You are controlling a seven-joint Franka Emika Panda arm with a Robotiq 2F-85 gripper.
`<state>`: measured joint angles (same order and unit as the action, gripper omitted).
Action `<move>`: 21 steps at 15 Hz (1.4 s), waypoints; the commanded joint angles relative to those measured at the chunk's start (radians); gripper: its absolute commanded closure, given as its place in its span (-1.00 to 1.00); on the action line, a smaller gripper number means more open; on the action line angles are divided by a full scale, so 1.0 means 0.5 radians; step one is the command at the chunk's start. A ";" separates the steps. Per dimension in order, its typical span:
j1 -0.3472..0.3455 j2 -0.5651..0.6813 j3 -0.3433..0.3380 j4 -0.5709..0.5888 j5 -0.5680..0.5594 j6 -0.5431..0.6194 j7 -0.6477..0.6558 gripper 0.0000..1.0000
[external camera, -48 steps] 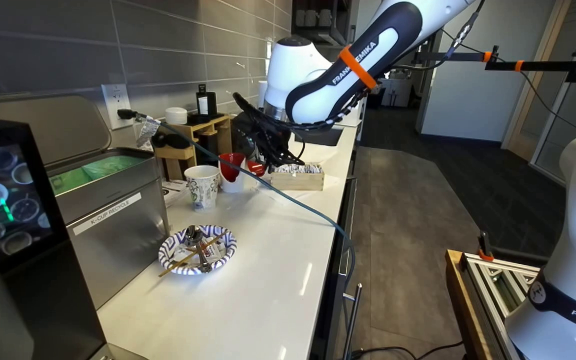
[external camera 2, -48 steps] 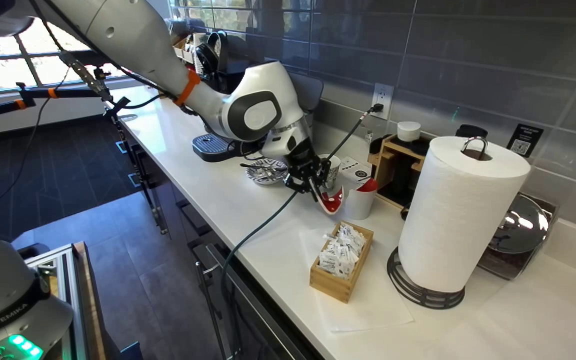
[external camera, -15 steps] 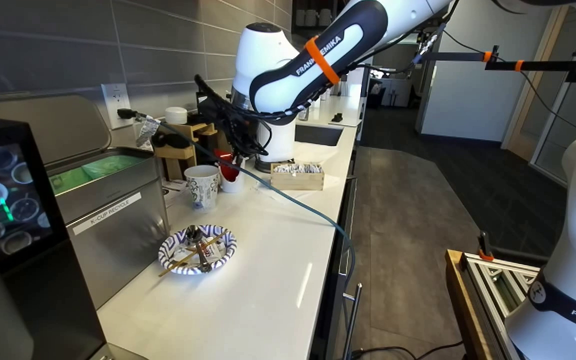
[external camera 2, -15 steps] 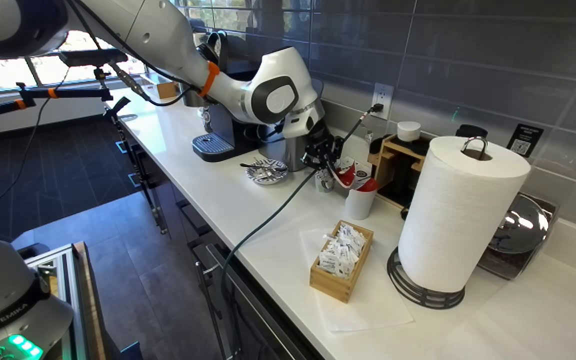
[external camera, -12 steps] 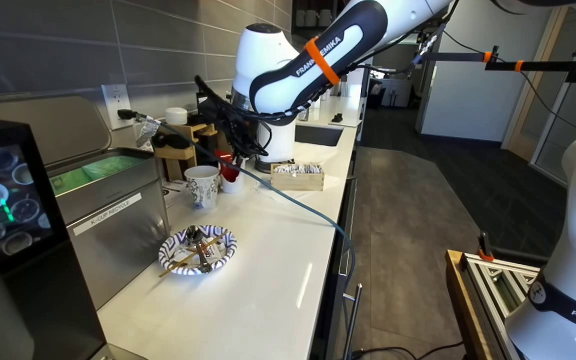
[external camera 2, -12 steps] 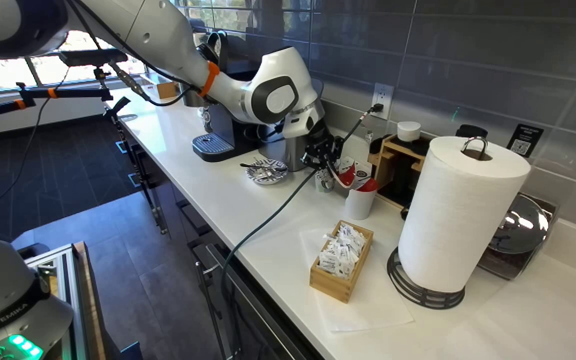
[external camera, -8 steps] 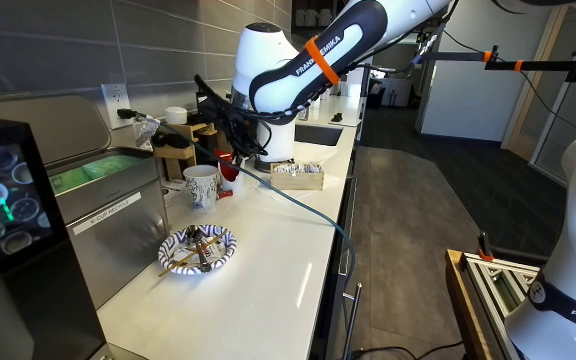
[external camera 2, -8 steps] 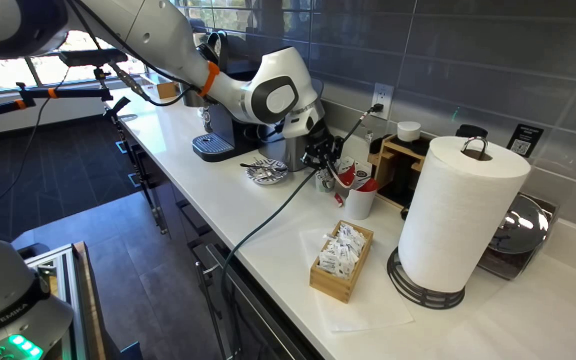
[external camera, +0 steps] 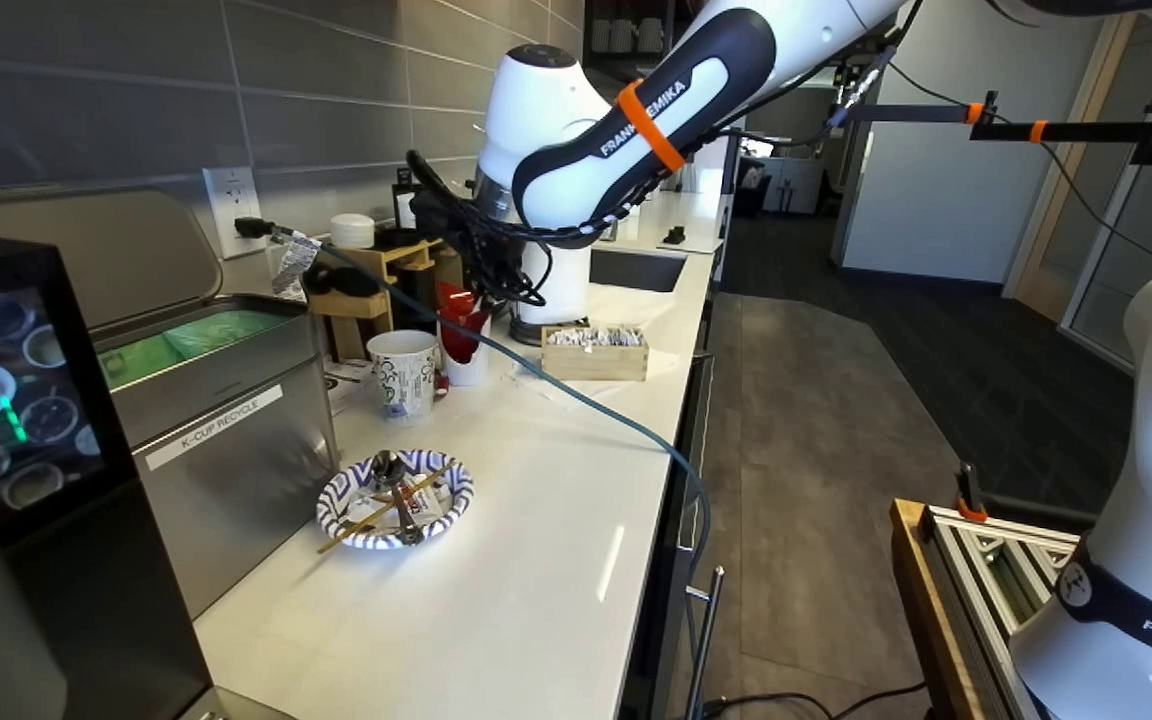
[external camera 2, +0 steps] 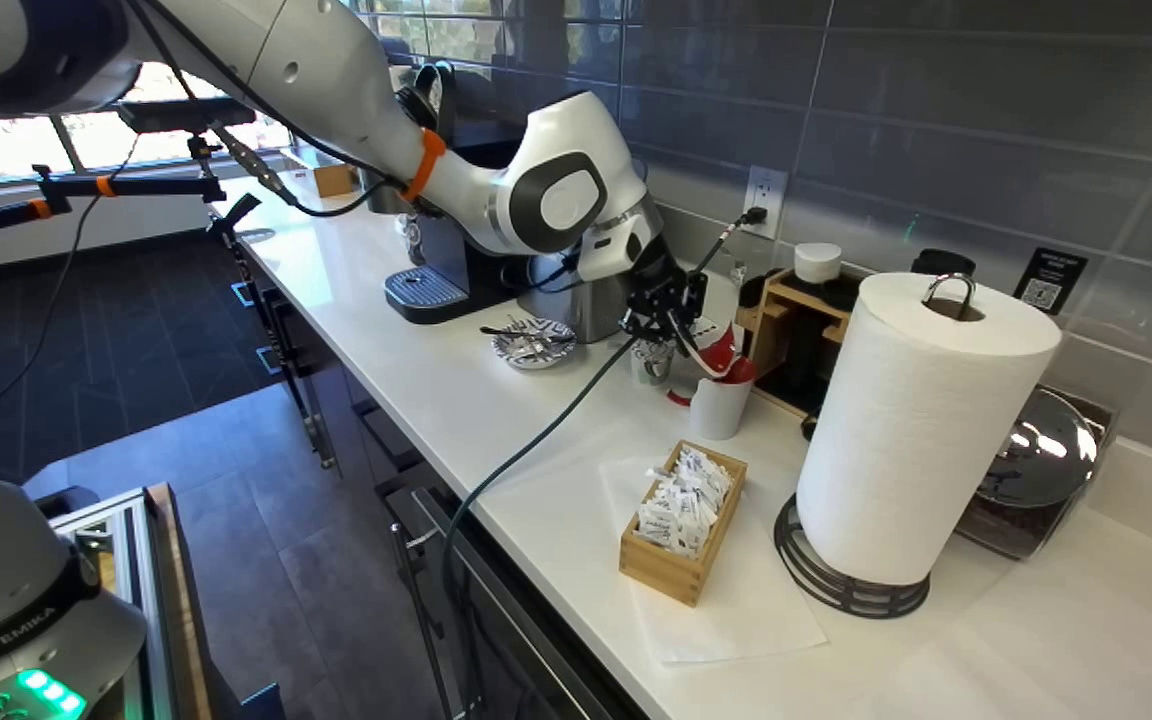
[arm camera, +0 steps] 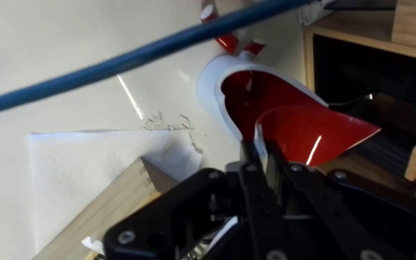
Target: Put the broken pieces in the broken mug.
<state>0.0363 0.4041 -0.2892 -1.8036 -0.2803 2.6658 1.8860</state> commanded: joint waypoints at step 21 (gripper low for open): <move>0.316 0.304 -0.360 0.198 -0.860 0.133 0.198 0.95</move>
<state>0.1932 0.5158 -0.4583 -1.7589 -0.6737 2.7582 1.9408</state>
